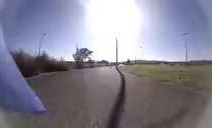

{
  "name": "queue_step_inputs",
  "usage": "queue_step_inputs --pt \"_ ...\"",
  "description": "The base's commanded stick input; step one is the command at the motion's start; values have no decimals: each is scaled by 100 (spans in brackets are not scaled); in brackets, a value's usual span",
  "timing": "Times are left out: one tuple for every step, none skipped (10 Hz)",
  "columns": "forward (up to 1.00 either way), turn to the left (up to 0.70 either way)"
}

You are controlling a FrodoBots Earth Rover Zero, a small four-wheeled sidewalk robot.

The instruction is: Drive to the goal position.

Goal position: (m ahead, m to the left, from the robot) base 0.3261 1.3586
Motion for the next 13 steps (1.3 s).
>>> queue_step_inputs --pt "100 0" --pt "100 0" --pt "100 0" --pt "100 0" --pt "100 0" --pt "100 0" --pt "100 0" --pt "100 0" --pt "100 0" --pt "100 0" --pt "100 0" --pt "100 0" --pt "100 0"
